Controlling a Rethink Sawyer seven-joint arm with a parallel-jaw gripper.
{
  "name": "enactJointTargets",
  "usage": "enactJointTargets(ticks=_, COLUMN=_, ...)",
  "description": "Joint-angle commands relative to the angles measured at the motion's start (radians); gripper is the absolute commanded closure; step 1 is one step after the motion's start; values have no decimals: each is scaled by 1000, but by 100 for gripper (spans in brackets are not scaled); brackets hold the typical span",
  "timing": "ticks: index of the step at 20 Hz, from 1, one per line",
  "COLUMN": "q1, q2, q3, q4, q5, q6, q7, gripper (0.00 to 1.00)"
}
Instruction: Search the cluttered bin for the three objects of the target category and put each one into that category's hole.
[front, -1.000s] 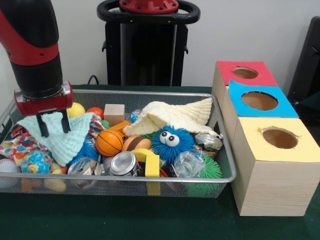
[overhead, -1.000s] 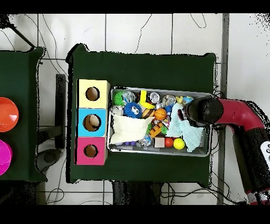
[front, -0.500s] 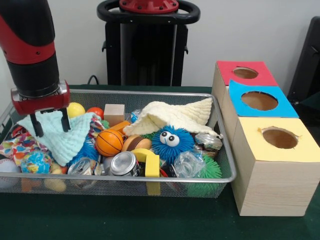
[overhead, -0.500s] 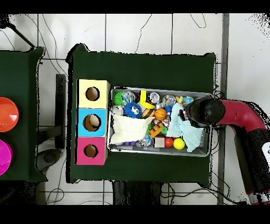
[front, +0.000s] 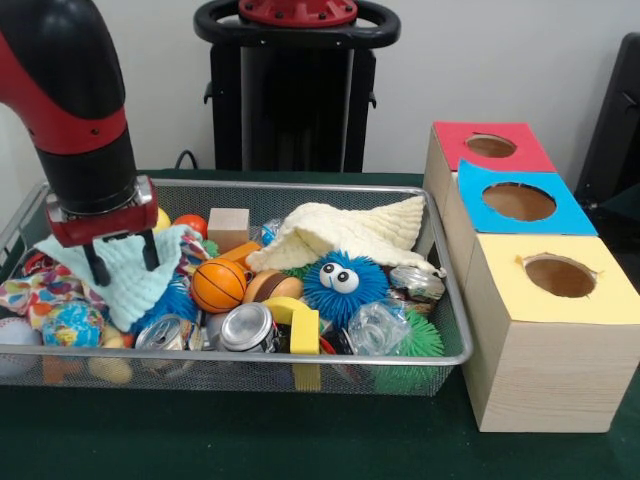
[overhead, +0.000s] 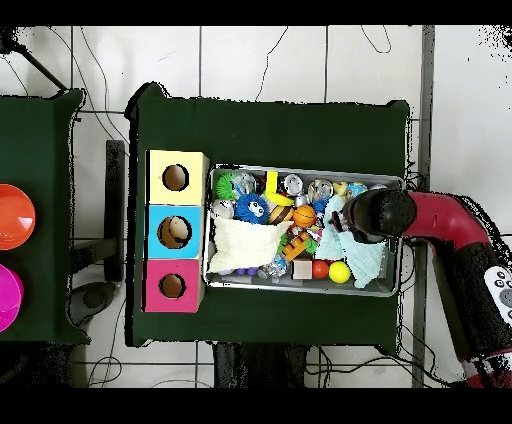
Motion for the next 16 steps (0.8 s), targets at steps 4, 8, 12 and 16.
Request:
enactJointTargets(ticks=4, q1=-12, q2=77, q3=39, q4=-12, q5=-59, q6=-99, q7=-233, gripper=100)
enactJointTargets(ticks=8, q1=2, q2=80, q3=40, q4=-29, q5=-49, q6=-59, q7=-251, gripper=100)
enactJointTargets(ticks=12, q1=2, q2=63, q3=40, q4=-22, q5=-40, q6=-42, q7=-250, gripper=100)
enactJointTargets(ticks=16, q1=-5, q2=-48, q3=41, q4=56, q5=-14, q6=-22, q7=-215, gripper=100)
